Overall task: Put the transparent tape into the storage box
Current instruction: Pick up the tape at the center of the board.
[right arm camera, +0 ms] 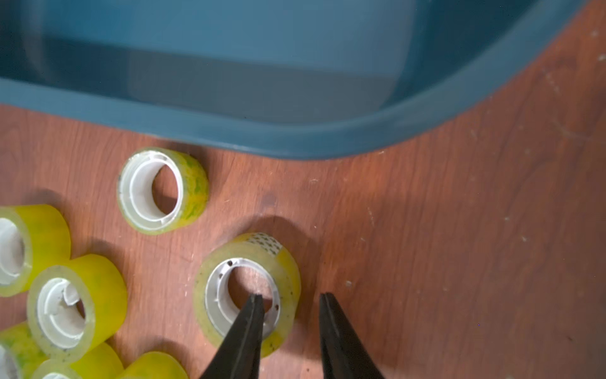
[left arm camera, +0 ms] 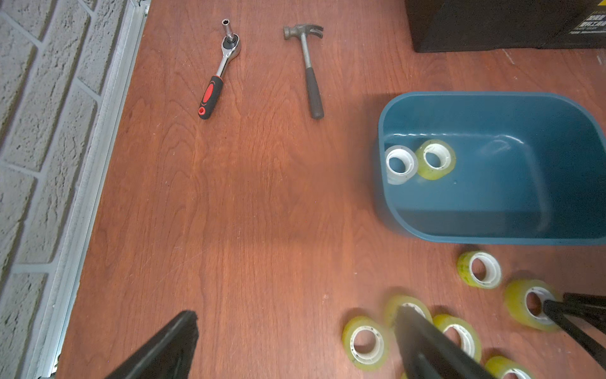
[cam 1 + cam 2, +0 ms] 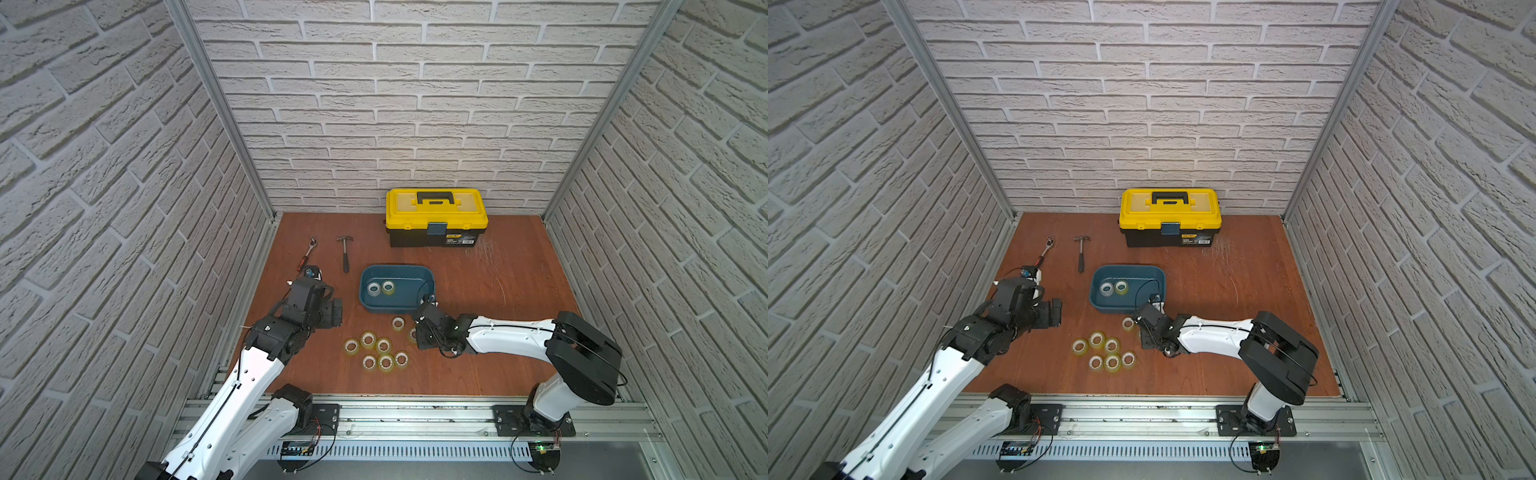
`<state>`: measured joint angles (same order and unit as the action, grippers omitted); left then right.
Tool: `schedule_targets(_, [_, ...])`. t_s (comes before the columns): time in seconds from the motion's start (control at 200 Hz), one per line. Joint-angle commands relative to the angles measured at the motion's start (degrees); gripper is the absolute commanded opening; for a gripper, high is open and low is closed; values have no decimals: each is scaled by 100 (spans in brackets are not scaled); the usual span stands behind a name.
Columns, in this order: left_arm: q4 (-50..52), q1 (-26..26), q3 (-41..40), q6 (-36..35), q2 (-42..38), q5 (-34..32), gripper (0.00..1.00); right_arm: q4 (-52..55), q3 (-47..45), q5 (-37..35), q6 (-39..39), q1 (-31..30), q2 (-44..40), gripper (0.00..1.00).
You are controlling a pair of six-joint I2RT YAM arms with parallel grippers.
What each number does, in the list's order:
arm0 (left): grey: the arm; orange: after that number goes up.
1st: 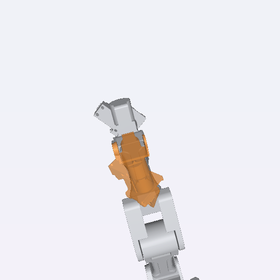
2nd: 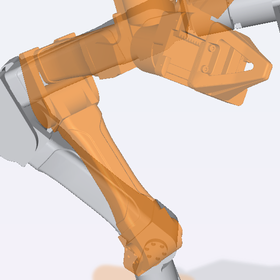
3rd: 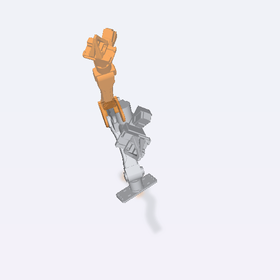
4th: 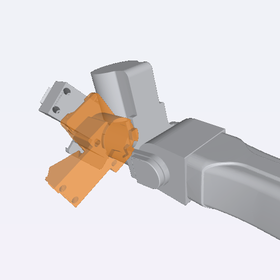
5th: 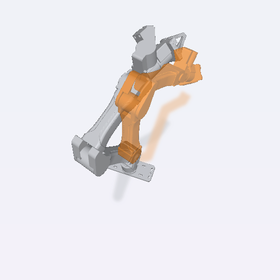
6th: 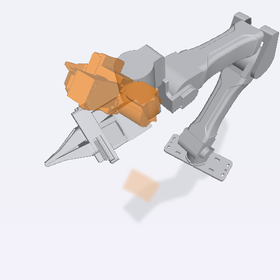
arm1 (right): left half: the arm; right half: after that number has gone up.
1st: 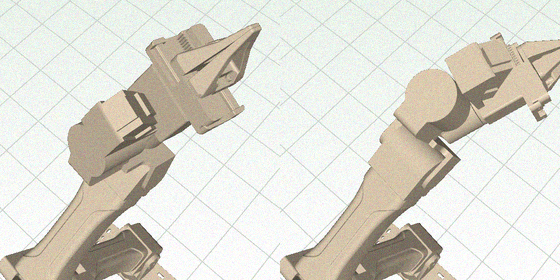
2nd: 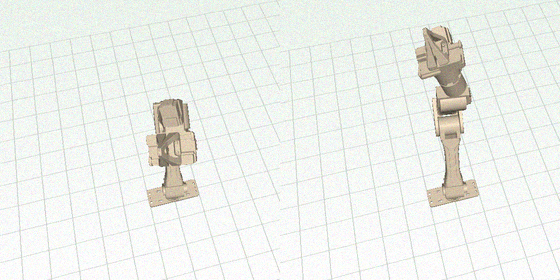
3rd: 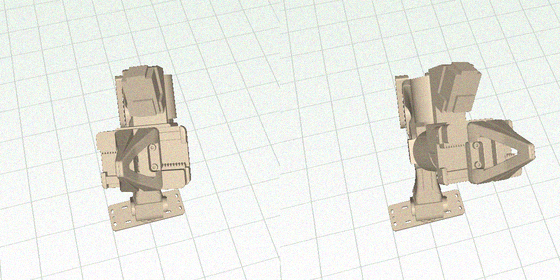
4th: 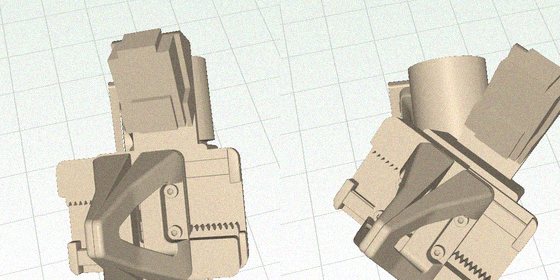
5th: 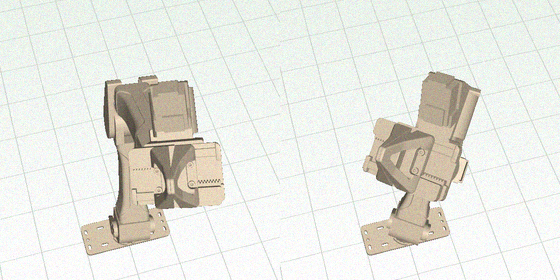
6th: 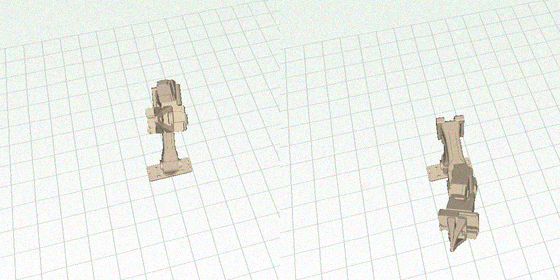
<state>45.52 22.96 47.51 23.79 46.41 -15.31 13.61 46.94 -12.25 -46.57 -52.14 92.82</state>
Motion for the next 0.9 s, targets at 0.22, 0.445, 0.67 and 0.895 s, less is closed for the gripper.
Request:
schedule_targets(0.22, [-1,16,128,-103,52,39,98,146,-88,-140,-19,-136,38,30])
schedule_targets(0.445, [17,23,154,-122,66,82,98,248,86,-159,-39,-172,294,26])
schedule_targets(0.67, [29,23,144,-92,-21,120,98,214,-63,-181,-136,-231,232,9])
schedule_targets(0.895, [-25,18,98,-72,-161,191,98,475,-273,-388,-147,-340,-435,3])
